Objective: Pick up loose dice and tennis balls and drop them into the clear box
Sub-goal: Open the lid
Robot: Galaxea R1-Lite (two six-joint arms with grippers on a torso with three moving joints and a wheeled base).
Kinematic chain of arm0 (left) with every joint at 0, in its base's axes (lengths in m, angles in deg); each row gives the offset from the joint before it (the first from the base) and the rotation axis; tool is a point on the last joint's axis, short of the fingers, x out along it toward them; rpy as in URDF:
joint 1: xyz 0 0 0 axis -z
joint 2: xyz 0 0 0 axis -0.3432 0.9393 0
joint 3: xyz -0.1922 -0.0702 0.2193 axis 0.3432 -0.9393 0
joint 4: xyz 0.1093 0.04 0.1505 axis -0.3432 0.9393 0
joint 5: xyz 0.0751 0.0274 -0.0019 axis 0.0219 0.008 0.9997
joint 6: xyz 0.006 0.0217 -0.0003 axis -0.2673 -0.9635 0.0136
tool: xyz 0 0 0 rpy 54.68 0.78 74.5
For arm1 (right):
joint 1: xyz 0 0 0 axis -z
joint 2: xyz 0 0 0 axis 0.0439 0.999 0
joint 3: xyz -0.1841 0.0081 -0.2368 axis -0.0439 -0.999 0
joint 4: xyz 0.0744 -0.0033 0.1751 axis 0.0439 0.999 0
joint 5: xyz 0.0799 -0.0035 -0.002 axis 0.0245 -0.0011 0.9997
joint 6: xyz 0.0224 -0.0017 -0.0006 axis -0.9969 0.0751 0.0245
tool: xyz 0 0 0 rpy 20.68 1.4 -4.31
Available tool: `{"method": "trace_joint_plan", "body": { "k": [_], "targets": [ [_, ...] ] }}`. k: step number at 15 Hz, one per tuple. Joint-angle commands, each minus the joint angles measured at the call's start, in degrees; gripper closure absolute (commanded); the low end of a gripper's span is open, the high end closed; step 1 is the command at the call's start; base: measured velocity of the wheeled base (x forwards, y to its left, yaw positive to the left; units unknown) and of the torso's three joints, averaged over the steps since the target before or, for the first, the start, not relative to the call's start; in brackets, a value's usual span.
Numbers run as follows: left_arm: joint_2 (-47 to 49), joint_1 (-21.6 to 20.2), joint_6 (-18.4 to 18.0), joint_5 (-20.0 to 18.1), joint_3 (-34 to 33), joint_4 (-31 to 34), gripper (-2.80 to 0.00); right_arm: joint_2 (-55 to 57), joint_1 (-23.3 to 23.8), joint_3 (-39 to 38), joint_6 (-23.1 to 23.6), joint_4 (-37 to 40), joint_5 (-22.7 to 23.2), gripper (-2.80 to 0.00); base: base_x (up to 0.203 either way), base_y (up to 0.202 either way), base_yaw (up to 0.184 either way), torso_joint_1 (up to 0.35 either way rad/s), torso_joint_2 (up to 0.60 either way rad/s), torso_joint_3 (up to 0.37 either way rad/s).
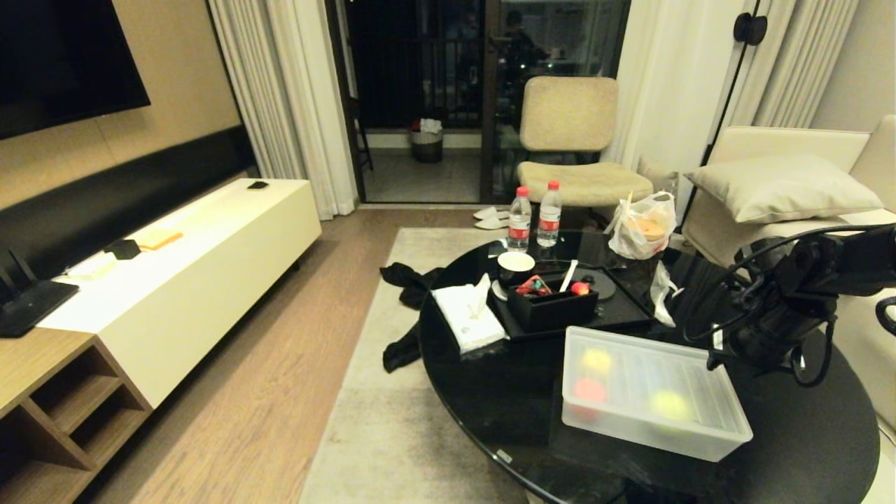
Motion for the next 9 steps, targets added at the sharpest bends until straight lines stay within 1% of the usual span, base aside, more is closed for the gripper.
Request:
{"method": "trace_joint_plan", "body": {
  "k": [1, 4, 6, 9],
  "targets": [
    [0.07, 0.00, 0.03, 0.00, -0.18, -0.05, 0.00, 0.41, 0.65, -0.22, -0.06, 0.28, -0.01, -2.80, 0.000, 0.000, 0.000, 0.000, 0.00, 0.000],
    [0.07, 0.00, 0.03, 0.00, -0.18, -0.05, 0.00, 0.19, 2.71, -0.67, 0.19, 0.28, 0.05, -2.80, 0.000, 0.000, 0.000, 0.000, 0.00, 0.000],
    [0.07, 0.00, 0.03, 0.00, -0.18, -0.05, 0.00, 0.11, 3.82, -1.44, 1.37, 0.27, 0.13, -2.80, 0.000, 0.000, 0.000, 0.000, 0.00, 0.000],
    [0.07, 0.00, 0.03, 0.00, -0.14, -0.05, 0.00, 0.48, 3.93, -2.12, 1.63, 0.18, 0.43, -2.80, 0.000, 0.000, 0.000, 0.000, 0.00, 0.000]
  ]
}}
